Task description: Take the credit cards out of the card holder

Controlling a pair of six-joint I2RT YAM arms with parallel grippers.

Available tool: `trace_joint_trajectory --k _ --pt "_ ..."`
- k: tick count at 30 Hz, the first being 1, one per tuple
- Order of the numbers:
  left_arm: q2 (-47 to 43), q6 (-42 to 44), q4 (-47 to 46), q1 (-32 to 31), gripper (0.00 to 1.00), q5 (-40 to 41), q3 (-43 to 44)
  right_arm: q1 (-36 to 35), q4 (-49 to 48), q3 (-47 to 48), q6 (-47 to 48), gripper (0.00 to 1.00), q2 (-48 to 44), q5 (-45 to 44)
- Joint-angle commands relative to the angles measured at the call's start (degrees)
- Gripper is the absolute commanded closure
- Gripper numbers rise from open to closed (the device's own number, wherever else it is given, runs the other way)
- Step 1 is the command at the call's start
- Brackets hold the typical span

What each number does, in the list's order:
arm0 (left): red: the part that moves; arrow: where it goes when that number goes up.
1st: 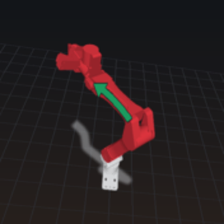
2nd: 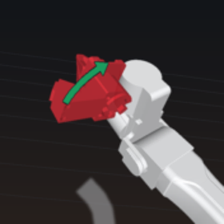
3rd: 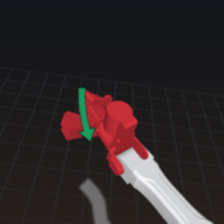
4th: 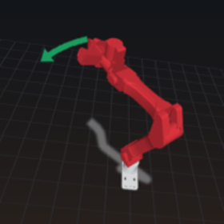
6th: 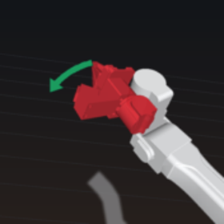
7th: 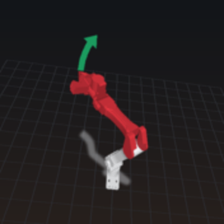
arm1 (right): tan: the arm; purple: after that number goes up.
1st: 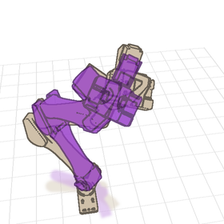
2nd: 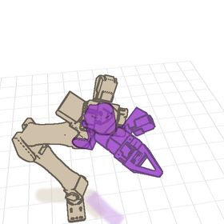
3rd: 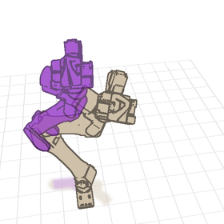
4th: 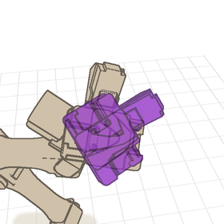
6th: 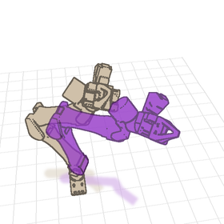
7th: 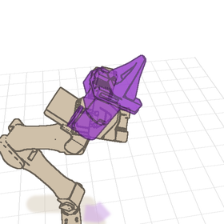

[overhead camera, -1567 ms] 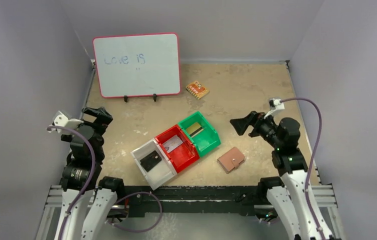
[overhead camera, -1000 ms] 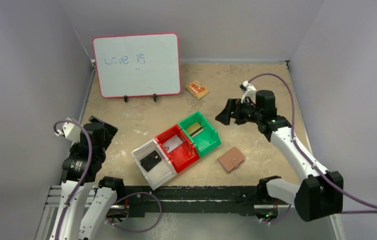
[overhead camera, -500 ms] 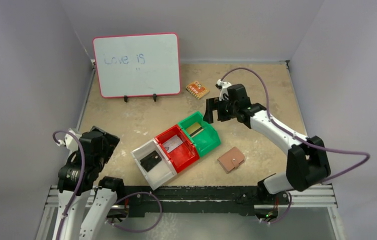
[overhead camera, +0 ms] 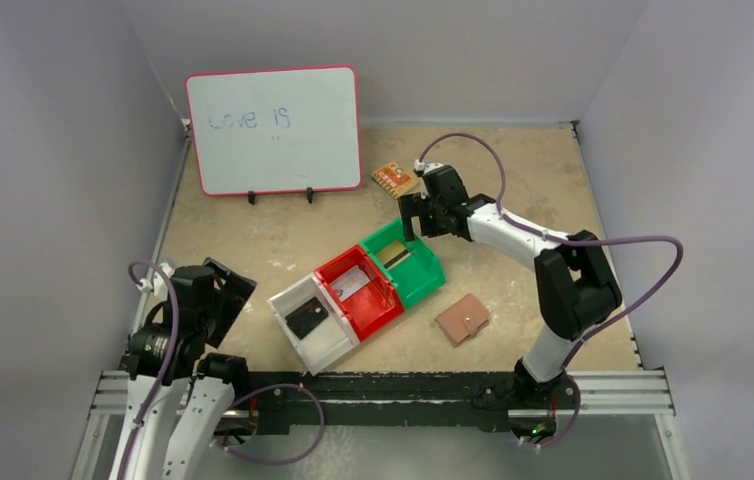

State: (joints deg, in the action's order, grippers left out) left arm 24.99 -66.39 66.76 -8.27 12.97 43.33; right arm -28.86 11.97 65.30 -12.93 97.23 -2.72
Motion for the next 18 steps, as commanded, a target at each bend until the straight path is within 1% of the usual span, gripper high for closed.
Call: trace_joint_trajectory --k 1,5,8,10,12,15,18 --pt "0.7 1.91 -4.81 0.1 0.0 -5.38 -1.94 0.29 0.19 3.0 -3.52 0.0 1.8 -9.37" --pt "1.17 2.79 -6.66 0.1 0.0 -7.4 -3.04 0.43 0.49 3.81 -5.53 0.0 3.57 -15.6" --pt "1.86 3.46 -7.97 0.1 0.01 -8.31 -3.46 1.6 0.28 3.81 -7.48 0.0 3.93 -17.59" --pt "2.49 4.31 -9.34 0.1 0.01 -9.48 -3.75 3.49 -0.45 3.21 -8.79 0.0 3.38 -17.05" --pt "3.13 5.84 -11.74 0.1 0.01 -12.33 -4.31 5.87 -1.6 2.07 -9.58 0.0 2.27 -15.82" --pt "4.19 6.53 -17.54 0.1 0.01 -16.83 -5.39 9.31 -3.17 0.63 -9.64 0.0 0.55 -13.41" --pt "5.69 7.48 -23.29 0.1 0.01 -19.45 -6.33 12.09 -3.18 0.19 -9.83 0.0 -0.05 -12.27"
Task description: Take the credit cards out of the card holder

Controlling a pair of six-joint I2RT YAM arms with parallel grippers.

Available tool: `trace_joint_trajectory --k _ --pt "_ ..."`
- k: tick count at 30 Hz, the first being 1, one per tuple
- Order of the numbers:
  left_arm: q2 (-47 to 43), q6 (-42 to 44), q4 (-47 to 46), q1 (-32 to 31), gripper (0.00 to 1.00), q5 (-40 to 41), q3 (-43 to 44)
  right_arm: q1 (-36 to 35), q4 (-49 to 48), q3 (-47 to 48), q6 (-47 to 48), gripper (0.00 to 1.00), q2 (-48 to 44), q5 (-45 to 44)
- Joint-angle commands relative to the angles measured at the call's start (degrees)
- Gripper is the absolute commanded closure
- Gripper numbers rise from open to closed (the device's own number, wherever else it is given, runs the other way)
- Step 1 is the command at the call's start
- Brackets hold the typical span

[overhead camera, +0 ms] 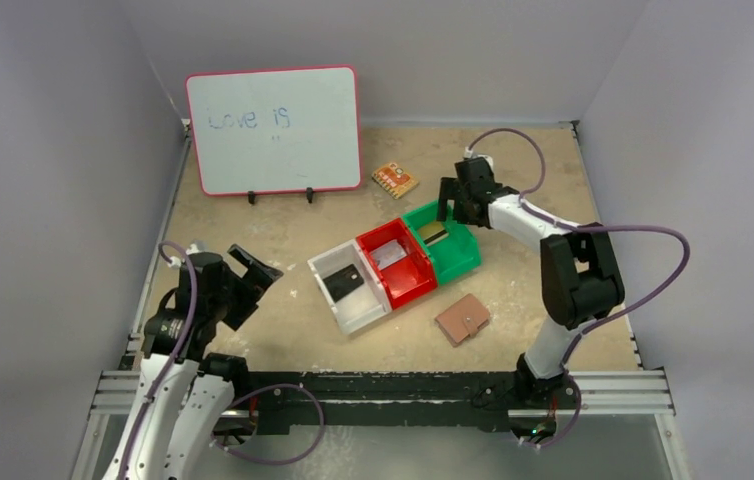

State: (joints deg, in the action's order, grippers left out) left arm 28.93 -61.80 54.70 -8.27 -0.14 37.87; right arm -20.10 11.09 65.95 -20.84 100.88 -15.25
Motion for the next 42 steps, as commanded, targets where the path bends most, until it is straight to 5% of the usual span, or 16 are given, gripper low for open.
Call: trace_joint_trajectory --k 1,9,16,31,42 --pt "3.08 3.44 -12.83 0.1 0.01 -7.08 -1.01 4.02 -2.27 -0.68 -2.07 0.0 -3.94 0.53" --pt "13.41 8.38 -25.12 -0.71 0.04 -14.48 -1.37 6.13 -4.96 -4.67 -2.82 0.0 -9.99 11.0" --pt "21.69 9.41 -33.39 -11.41 0.05 -12.46 -1.56 6.17 -6.07 -9.92 -3.71 0.0 -16.05 13.23" --pt "36.24 3.73 -49.18 -16.91 0.1 -11.33 -2.72 6.14 -9.62 -21.71 -4.78 0.0 -23.68 24.9" --pt "46.43 7.65 -46.53 -17.2 0.13 -3.2 7.15 6.19 -15.06 -24.19 -9.22 0.0 -22.61 30.04"
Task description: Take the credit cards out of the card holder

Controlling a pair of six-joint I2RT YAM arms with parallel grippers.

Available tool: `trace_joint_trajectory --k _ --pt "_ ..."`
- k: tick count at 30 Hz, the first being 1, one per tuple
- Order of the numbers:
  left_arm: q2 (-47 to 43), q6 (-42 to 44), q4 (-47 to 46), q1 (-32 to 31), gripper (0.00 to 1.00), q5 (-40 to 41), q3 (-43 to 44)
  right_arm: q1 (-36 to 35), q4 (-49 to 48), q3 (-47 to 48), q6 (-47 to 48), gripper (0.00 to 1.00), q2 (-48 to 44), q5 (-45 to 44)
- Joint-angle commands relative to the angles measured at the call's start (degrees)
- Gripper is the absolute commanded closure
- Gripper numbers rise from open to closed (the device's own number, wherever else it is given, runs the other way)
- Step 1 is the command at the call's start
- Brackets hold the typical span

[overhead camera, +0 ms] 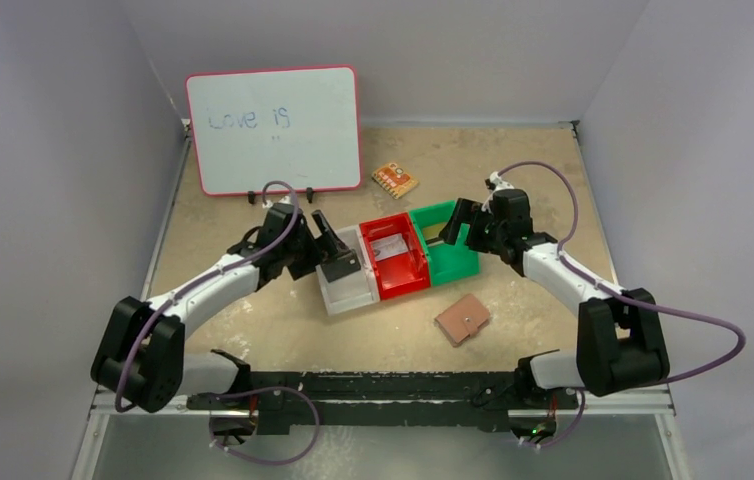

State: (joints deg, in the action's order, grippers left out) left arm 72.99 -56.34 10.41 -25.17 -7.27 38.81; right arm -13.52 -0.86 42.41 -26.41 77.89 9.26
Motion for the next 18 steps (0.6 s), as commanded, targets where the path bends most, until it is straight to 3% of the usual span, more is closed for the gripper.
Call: trace_joint_trajectory --k 1,14,18 --pt "3.32 2.87 -1.56 -0.25 0.13 4.92 7.44 -0.44 -3.47 -0.64 -4.2 0.0 0.75 5.78" --pt "17.95 9.19 2.66 -0.12 0.12 10.42 22.67 -0.42 -4.87 6.33 -10.04 0.0 7.9 3.16" --pt "20.09 9.38 2.72 -0.16 0.11 12.17 23.8 -0.37 -4.21 8.0 -10.51 0.0 9.47 1.47"
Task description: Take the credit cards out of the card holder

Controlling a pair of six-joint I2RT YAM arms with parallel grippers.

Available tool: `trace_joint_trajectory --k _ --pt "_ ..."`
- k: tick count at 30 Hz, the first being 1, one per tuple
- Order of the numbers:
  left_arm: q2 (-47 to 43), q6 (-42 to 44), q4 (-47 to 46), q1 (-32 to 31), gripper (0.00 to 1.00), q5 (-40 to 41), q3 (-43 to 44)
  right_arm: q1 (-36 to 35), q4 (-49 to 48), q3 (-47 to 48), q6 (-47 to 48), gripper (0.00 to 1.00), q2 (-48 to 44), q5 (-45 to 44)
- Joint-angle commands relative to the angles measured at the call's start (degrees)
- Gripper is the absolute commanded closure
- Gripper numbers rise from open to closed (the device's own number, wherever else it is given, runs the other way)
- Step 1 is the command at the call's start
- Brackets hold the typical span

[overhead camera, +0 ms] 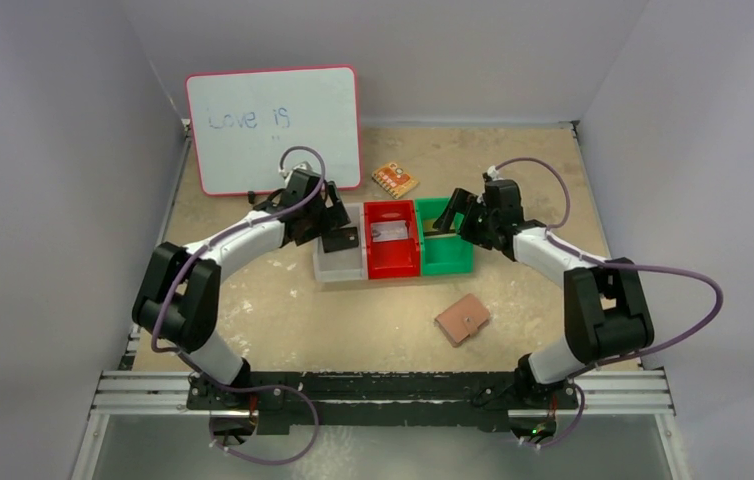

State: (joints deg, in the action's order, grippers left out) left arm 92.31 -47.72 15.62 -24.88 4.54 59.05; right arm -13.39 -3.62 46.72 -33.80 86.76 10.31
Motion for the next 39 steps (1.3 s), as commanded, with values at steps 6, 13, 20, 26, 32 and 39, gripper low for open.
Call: trace_joint_trajectory --k 6,13,20,26,32,39 --pt "3.33 2.13 -2.37 -0.28 0.11 1.56 6.17 -0.5 -1.47 5.74 -2.62 0.0 1.5 -0.55" --pt "6.12 3.47 1.47 0.23 0.11 3.55 10.82 -0.17 0.44 8.25 -1.76 0.0 3.52 -2.0" --pt "4.59 2.7 1.57 0.64 0.09 6.78 8.04 0.97 1.28 13.46 0.71 0.0 6.9 0.71" --pt "4.5 3.16 2.45 1.17 0.07 8.07 8.75 1.17 4.48 16.93 1.98 0.0 8.66 -0.86" --pt "2.77 4.14 5.66 1.79 0.03 14.3 9.46 1.52 10.12 16.12 3.13 0.0 4.47 -15.95" --pt "-6.64 4.49 5.11 1.83 0.02 20.03 5.39 1.59 17.42 11.59 -0.31 0.0 -9.79 -27.74"
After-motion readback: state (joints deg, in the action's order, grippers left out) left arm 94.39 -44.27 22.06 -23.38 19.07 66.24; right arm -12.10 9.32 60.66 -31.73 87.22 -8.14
